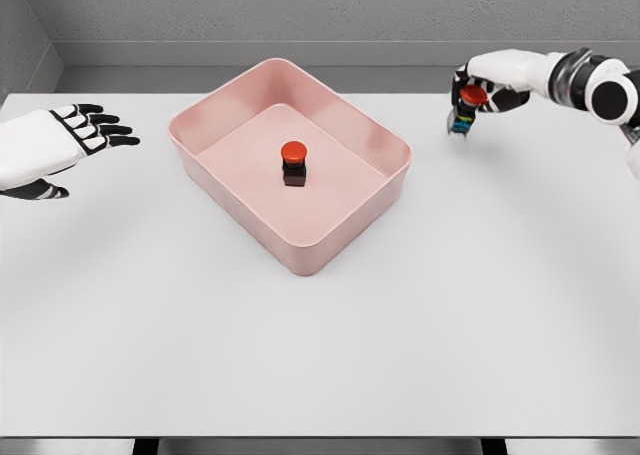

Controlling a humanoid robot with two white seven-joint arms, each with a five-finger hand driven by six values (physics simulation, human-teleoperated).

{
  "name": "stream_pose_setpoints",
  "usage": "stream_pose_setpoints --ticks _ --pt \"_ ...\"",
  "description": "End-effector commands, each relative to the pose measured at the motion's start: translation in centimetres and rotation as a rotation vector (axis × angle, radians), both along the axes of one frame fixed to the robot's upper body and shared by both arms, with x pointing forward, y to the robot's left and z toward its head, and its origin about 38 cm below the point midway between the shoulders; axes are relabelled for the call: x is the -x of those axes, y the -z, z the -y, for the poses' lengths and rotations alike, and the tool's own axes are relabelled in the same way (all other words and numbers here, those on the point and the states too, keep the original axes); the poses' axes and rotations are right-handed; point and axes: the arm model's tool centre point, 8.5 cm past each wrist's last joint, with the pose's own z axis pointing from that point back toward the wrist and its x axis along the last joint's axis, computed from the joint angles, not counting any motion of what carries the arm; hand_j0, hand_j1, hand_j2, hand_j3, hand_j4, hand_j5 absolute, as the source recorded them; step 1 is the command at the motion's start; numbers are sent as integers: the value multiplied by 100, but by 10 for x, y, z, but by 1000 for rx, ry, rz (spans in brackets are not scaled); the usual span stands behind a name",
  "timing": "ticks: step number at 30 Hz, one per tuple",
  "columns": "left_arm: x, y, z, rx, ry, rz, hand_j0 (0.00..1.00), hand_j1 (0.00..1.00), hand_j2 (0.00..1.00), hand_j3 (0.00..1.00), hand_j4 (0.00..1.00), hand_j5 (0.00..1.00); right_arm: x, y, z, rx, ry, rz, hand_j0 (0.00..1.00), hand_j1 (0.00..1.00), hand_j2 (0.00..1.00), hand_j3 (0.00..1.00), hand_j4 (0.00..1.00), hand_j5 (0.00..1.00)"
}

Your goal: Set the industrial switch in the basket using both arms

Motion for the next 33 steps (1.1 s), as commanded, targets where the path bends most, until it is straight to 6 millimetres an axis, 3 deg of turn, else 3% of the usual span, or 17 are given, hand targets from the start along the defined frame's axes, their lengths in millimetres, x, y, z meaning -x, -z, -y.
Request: stream_pose_setpoints --ticks 1,6,15,23,33 --pt "0 -1 0 5 -2 0 100 100 100 100 100 100 3 -14 -2 -13 -15 36 50 50 50 50 50 50" --pt "0 -1 0 5 -2 0 100 100 100 100 100 100 8 -37 0 -32 -27 94 50 50 50 50 50 50" --pt "0 -1 0 5 -2 0 100 100 100 100 100 100 16 -54 -22 -39 -98 141 50 50 50 50 50 50" --pt "0 -1 0 5 -2 0 100 100 100 100 100 100 45 -78 -68 -42 -253 227 50 50 50 50 50 50" --pt "0 -1 0 7 -2 1 100 100 100 100 100 100 81 -90 -116 -33 -425 289 50 50 50 50 50 50"
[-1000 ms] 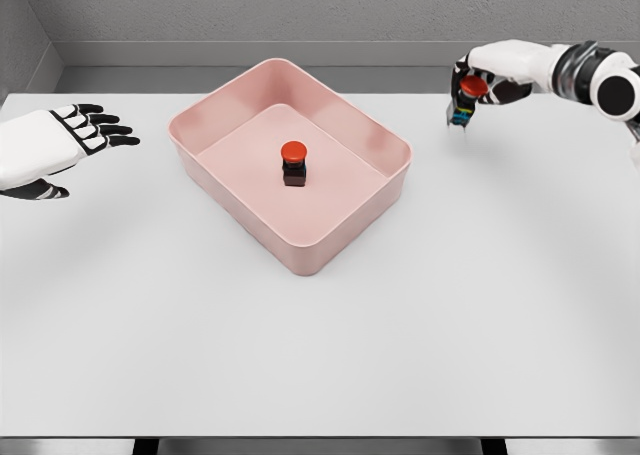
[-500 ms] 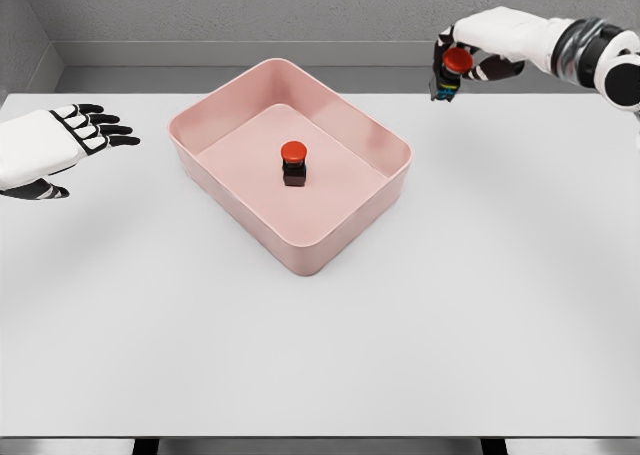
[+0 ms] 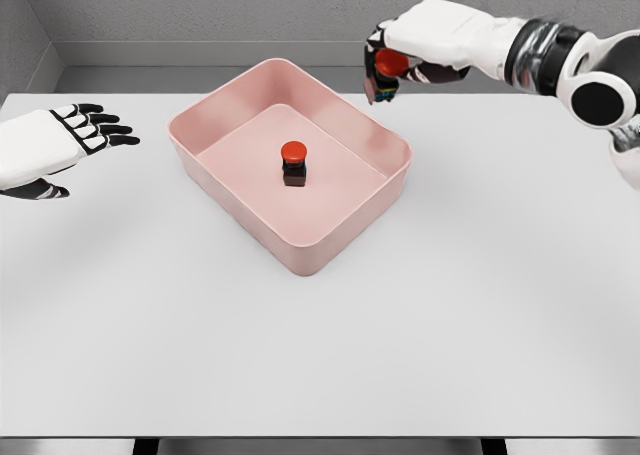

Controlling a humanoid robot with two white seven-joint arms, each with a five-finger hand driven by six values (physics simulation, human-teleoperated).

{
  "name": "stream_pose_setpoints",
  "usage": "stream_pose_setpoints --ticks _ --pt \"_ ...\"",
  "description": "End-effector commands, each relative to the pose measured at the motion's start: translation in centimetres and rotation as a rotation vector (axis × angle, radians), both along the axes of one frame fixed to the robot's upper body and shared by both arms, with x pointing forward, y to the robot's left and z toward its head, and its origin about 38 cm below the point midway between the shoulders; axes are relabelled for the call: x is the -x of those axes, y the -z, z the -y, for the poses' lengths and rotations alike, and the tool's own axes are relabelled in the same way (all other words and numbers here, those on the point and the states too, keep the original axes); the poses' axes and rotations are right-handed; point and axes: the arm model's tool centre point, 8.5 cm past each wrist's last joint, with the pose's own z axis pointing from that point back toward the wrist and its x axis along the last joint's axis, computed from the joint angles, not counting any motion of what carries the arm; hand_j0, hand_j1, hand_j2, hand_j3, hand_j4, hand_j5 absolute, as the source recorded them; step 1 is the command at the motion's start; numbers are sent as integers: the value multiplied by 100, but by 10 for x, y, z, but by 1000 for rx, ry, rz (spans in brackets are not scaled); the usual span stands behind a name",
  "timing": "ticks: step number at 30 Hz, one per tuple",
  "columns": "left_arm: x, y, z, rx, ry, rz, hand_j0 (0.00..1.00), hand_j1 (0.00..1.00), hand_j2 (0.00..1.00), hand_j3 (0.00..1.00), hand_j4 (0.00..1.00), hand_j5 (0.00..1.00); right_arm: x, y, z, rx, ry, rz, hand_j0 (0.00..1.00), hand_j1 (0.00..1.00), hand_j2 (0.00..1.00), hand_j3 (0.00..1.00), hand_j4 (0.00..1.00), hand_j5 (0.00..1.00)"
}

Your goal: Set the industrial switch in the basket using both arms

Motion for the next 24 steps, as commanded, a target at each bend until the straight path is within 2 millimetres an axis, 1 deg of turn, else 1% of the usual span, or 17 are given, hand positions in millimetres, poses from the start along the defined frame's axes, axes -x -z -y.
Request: stream_pose_setpoints --ticks 1,3,6,12,15,19,20,21,24 --pt "0 -1 0 6 -1 0 100 100 100 100 100 100 12 -4 -13 2 -49 23 50 50 50 50 50 50" --pt "0 -1 0 6 -1 0 100 100 100 100 100 100 21 -5 -23 9 -85 33 50 50 50 50 50 50" --pt "0 -1 0 6 -1 0 100 100 100 100 100 100 26 -3 -30 13 -109 34 50 50 50 50 50 50" --pt "0 -1 -1 4 -2 0 100 100 100 100 100 100 27 3 -35 24 -121 20 50 50 50 50 50 50" --pt "0 -1 -1 4 -2 0 100 100 100 100 100 100 29 11 -42 31 -134 3 50 50 50 50 50 50" --pt "0 -1 0 6 -1 0 100 100 100 100 100 100 31 14 -48 33 -150 -3 51 51 51 51 51 51" --pt "0 -1 0 6 -1 0 100 100 100 100 100 100 31 14 -49 32 -151 -3 63 63 63 63 63 63" --pt "0 -1 -1 5 -2 2 100 100 100 100 100 100 30 14 -48 28 -138 -6 100 100 100 100 100 100" --pt "0 -1 0 6 -1 0 100 100 100 100 100 100 30 14 -48 28 -138 -6 100 100 100 100 100 100"
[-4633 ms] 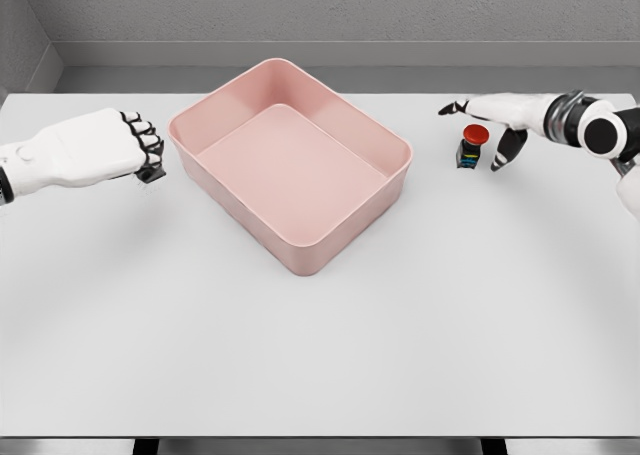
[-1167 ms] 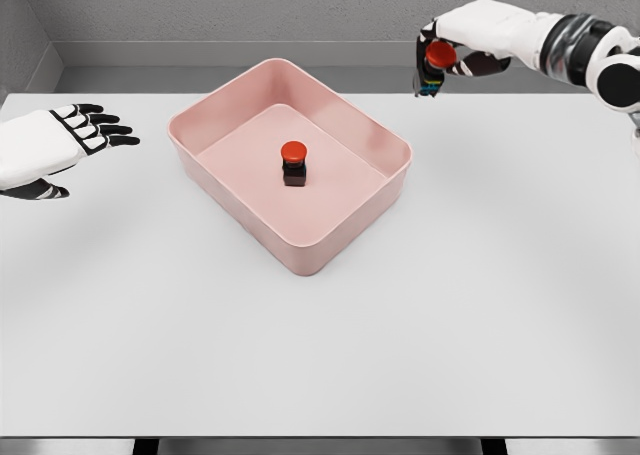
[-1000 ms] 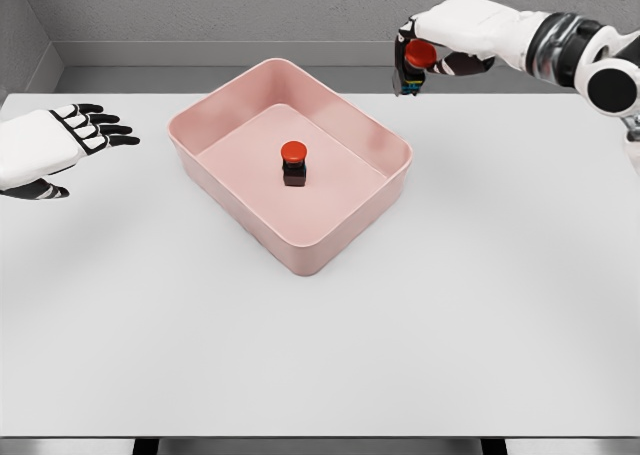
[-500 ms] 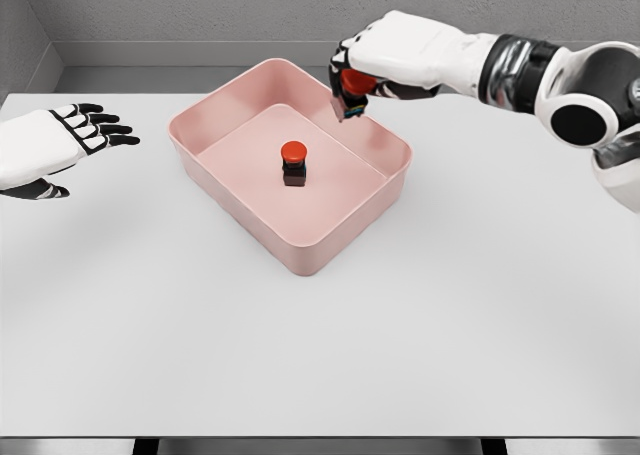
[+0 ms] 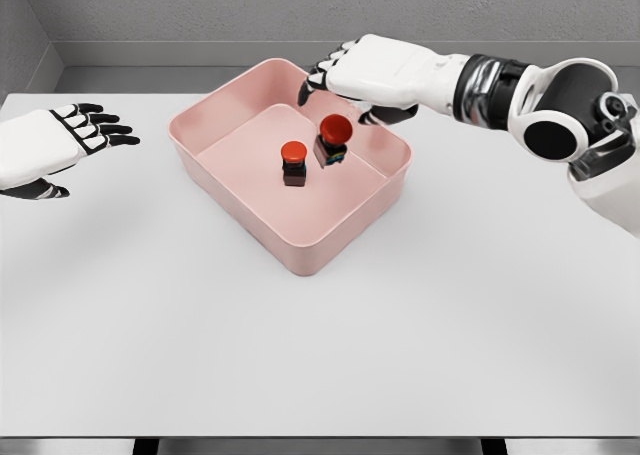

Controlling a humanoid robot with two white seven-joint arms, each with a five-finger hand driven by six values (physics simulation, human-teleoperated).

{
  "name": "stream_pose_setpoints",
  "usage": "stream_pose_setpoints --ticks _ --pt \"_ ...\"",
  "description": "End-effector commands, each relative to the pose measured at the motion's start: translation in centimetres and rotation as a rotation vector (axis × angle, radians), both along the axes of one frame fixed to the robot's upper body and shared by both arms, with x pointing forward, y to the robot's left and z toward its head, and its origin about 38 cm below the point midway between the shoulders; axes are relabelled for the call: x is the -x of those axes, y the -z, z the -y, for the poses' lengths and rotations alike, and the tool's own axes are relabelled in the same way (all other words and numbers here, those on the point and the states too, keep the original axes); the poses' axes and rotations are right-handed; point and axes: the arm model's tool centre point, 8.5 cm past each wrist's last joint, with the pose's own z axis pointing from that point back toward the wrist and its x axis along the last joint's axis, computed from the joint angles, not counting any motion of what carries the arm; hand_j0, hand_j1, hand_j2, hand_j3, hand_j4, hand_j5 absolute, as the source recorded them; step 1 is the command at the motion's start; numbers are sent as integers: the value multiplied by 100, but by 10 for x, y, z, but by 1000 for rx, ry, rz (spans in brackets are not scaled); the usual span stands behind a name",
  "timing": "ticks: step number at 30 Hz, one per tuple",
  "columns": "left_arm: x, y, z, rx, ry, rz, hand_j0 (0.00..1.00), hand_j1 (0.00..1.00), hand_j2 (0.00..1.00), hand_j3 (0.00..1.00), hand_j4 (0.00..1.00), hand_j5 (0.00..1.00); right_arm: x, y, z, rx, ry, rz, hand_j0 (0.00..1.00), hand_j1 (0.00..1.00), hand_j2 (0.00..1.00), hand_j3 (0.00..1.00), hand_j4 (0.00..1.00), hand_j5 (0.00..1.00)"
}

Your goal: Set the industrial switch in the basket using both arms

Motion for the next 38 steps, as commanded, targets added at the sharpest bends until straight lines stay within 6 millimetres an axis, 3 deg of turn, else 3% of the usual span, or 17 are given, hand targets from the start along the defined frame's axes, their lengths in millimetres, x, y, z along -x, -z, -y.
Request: stream_pose_setpoints --ticks 1,7,10,12,14,16,22,30,38 --pt "0 -1 0 5 -1 0 100 100 100 100 100 100 0 0 0 -1 0 0 100 100 100 100 100 100" --pt "0 -1 -1 3 -2 -1 100 100 100 100 100 100 3 -2 -1 -1 -4 7 100 100 100 100 100 100" --pt "0 -1 0 6 0 1 100 100 100 100 100 100 0 -11 12 -1 13 29 100 100 100 100 100 100" --pt "0 -1 0 4 0 1 100 100 100 100 100 100 -2 -25 46 -31 56 67 100 100 100 100 100 100" --pt "0 -1 1 7 4 0 100 100 100 100 100 100 2 -28 91 -56 104 91 100 100 100 100 100 100" --pt "3 7 1 9 3 -22 100 100 100 100 100 100 9 -22 123 -48 126 97 100 100 100 100 100 100" --pt "5 8 1 12 5 -26 100 100 100 100 100 100 39 2 179 -9 84 67 100 100 100 100 100 100" --pt "5 7 1 12 4 -24 100 100 100 100 100 100 51 31 182 26 37 9 100 100 100 100 100 100" --pt "5 8 1 11 4 -25 100 100 100 100 100 100 50 32 183 25 41 6 100 100 100 100 100 100"
